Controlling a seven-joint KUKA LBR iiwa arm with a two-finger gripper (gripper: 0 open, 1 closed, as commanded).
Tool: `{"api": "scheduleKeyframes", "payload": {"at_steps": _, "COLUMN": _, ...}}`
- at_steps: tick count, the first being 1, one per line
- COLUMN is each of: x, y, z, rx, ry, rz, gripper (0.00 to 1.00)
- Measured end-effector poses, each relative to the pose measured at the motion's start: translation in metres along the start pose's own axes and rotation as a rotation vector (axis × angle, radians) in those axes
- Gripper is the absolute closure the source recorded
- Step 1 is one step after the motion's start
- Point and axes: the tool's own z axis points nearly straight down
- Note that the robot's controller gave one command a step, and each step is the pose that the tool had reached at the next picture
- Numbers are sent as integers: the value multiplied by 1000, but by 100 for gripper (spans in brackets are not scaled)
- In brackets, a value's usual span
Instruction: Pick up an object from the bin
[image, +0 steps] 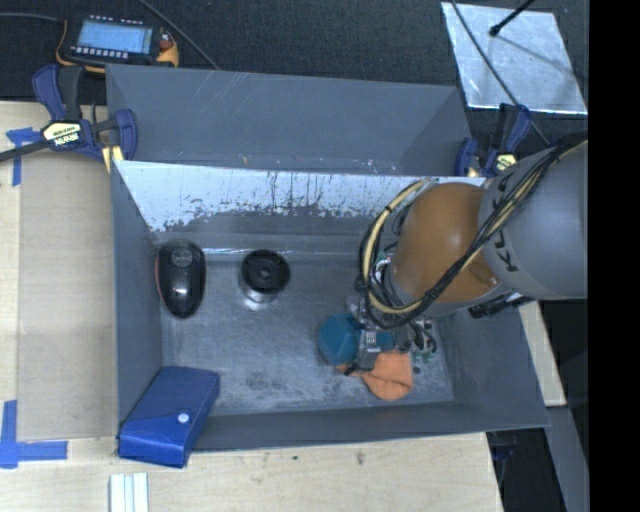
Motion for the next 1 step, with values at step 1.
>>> {"api": "scheduleKeyframes", "payload": {"at_steps": 1, "x": 1, "y": 0, "z": 1, "rx": 0, "ry": 2, "rz": -5, "gripper": 100}}
